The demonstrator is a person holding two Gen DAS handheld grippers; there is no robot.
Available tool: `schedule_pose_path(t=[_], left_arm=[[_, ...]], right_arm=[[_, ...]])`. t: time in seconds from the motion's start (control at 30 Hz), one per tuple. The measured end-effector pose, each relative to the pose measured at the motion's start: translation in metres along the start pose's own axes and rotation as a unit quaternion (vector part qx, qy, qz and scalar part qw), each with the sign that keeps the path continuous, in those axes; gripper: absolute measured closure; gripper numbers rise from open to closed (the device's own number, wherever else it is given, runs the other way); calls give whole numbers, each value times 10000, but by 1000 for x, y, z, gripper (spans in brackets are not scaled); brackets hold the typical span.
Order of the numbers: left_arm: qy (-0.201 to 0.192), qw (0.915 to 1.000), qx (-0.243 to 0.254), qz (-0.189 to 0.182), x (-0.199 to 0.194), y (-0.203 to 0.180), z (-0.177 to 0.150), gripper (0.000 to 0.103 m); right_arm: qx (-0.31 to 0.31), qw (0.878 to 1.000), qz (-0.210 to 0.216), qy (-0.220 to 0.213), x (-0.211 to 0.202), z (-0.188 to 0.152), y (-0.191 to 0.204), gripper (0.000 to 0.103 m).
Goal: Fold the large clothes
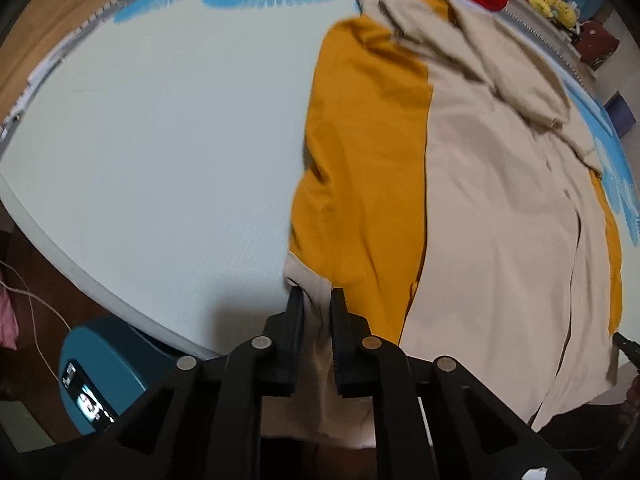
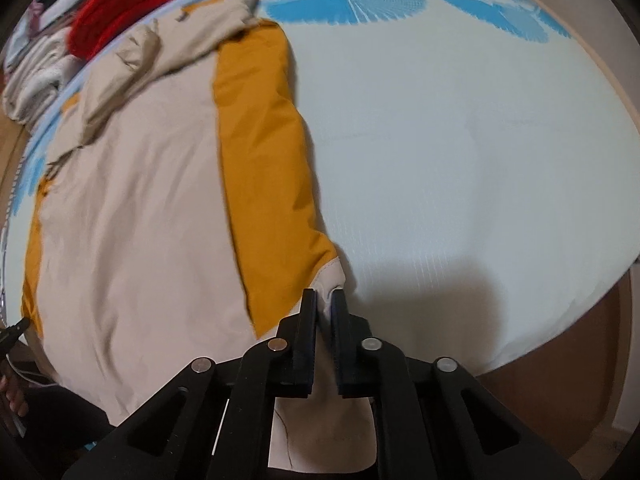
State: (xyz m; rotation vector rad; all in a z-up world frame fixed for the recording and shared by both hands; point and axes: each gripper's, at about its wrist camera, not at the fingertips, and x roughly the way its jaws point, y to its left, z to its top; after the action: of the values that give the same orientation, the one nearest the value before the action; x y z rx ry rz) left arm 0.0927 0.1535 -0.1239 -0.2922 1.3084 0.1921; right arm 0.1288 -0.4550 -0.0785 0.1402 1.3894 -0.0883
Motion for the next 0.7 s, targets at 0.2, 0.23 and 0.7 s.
schedule_pose_path(t=[0.2, 0.23, 0.7], left_arm=[[207, 9996, -32, 169, 13, 7, -1, 72], [206, 9996, -35, 178, 13, 8, 0, 72], [-17, 9988, 439, 192, 7, -19, -1, 96]], right_arm=[[-113, 9994, -176, 264, 23, 6, 1, 69], [-145, 9994, -184, 270, 24, 5, 2, 68], [-585, 9980, -6, -244, 5, 5, 27, 97]])
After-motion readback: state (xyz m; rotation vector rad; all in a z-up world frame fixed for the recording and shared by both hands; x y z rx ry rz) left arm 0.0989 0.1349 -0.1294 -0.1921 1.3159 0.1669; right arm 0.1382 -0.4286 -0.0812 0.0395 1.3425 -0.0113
